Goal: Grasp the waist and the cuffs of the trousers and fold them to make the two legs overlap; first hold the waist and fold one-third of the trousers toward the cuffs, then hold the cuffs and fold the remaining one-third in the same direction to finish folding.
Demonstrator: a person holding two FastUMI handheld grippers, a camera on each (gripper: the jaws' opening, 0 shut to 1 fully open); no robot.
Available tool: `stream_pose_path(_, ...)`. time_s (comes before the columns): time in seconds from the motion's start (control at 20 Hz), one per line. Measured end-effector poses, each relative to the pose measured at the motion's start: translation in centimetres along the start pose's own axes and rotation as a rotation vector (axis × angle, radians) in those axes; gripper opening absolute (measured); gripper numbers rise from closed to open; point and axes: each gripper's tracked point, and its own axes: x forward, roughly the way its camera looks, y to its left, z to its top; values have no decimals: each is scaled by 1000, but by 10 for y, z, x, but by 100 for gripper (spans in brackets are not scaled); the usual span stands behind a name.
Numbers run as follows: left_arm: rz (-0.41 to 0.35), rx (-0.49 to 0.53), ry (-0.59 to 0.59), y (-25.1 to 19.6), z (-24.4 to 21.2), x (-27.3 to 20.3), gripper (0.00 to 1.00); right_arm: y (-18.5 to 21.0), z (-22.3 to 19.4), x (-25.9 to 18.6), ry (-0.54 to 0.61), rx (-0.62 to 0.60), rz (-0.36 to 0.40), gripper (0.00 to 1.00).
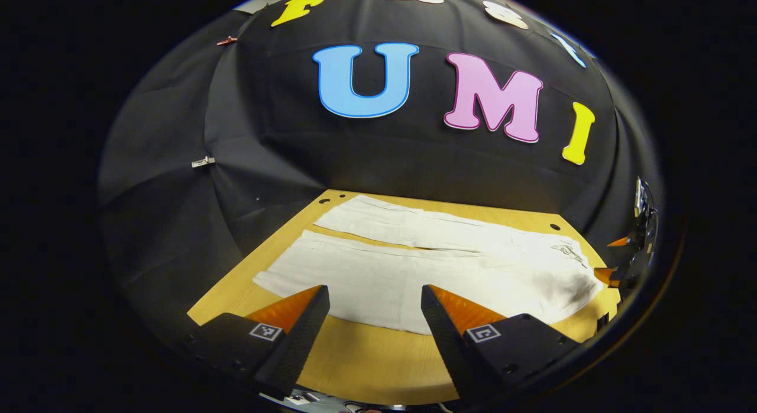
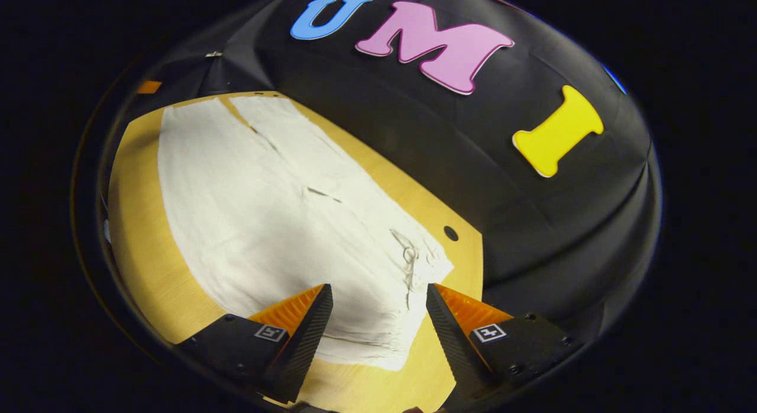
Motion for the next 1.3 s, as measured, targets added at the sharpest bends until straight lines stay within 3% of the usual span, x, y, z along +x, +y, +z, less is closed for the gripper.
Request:
stream_pose_path(0.25, 8, 17, 5, 2, 1, 8, 97, -5, -48, 2, 108, -34, 52, 98)
stream_pose_path(0.4, -4, 7, 22, -6, -10, 11, 97, -20, -70, -6, 152, -147, 59, 98)
stream_pose_path(0.65, -11, -21, 61, -15, -26, 17, 97, -17, -114, -3, 238, -280, 134, 98)
stream_pose_path(0.95, 55, -53, 88, 9, -36, 20, 97, -16, -106, 26, 220, -355, 143, 94)
stream_pose_path(1.2, 109, -49, 105, 31, -49, 15, 97, -17, -97, 45, 224, -436, 87, 92)
stream_pose_path(1.3, 128, -21, 119, 41, -55, 13, 97, -14, -95, 48, 224, -474, 62, 76)
